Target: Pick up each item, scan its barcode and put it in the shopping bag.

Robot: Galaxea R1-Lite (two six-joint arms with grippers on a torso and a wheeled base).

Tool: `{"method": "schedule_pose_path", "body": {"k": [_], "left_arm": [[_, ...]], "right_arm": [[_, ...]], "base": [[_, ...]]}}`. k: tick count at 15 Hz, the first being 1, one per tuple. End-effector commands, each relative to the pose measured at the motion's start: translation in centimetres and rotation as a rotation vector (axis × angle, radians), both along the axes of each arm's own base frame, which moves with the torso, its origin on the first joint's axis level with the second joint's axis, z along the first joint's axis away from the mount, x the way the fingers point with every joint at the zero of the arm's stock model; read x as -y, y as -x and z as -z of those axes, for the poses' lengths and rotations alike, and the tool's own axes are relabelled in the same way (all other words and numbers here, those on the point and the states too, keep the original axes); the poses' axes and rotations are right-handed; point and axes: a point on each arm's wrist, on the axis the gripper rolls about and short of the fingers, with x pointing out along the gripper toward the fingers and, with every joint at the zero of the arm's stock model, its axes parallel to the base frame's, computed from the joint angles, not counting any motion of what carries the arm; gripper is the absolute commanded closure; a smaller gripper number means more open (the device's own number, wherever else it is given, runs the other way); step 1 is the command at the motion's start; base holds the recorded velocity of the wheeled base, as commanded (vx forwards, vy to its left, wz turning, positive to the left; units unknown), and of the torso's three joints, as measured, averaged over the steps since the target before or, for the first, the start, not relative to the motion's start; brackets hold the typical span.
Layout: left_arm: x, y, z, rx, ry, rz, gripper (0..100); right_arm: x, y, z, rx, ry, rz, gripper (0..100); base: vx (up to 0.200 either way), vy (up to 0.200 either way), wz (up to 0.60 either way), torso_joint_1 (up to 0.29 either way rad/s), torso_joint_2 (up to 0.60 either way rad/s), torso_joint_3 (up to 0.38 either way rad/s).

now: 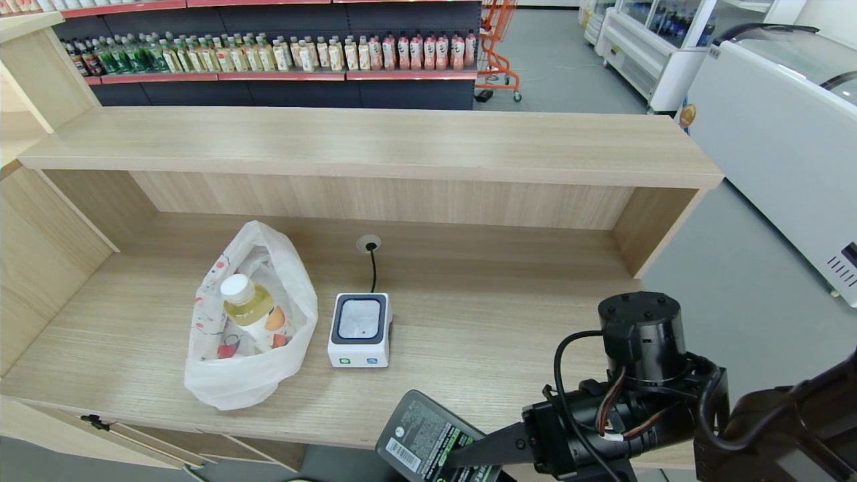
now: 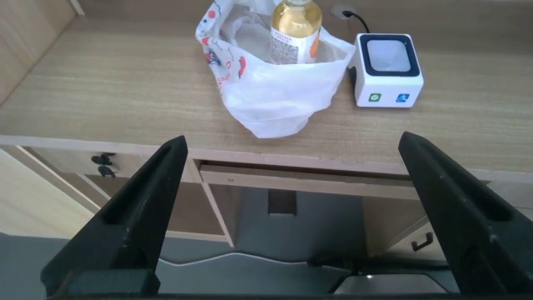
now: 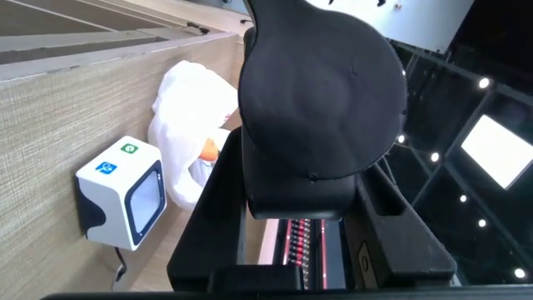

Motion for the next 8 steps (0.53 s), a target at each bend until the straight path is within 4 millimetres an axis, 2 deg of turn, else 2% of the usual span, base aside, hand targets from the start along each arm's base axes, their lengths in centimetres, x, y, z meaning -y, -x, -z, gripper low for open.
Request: {"method": "schedule_pose_path", "body": {"k": [1, 4, 5, 8], "left_arm": [[0.0, 0.0, 0.0, 0.000, 0.000, -0.001, 0], [0.0, 0.0, 0.0, 0.000, 0.000, 0.001, 0], [0.0, 0.0, 0.0, 0.000, 0.000, 0.001, 0], [0.0, 0.0, 0.0, 0.000, 0.000, -0.001, 0]], "right_arm": [[0.1, 0.1, -0.1, 0.001, -0.001, 0.001, 100], [0.1, 0.2, -0.4, 0.000, -0.004, 0.000, 100], [0.4, 0.5, -1.2, 0.008, -0.021, 0.005, 100], [0.7, 0.9, -1.4, -0.148, -0.002, 0.076, 100]], "base": [[0.000, 0.000, 0.00, 0.000, 0.00, 0.000], [0.000, 0.000, 0.00, 0.000, 0.00, 0.000], [0.000, 0.000, 0.00, 0.000, 0.00, 0.000], [0.000, 0.000, 0.00, 0.000, 0.00, 0.000]]}}
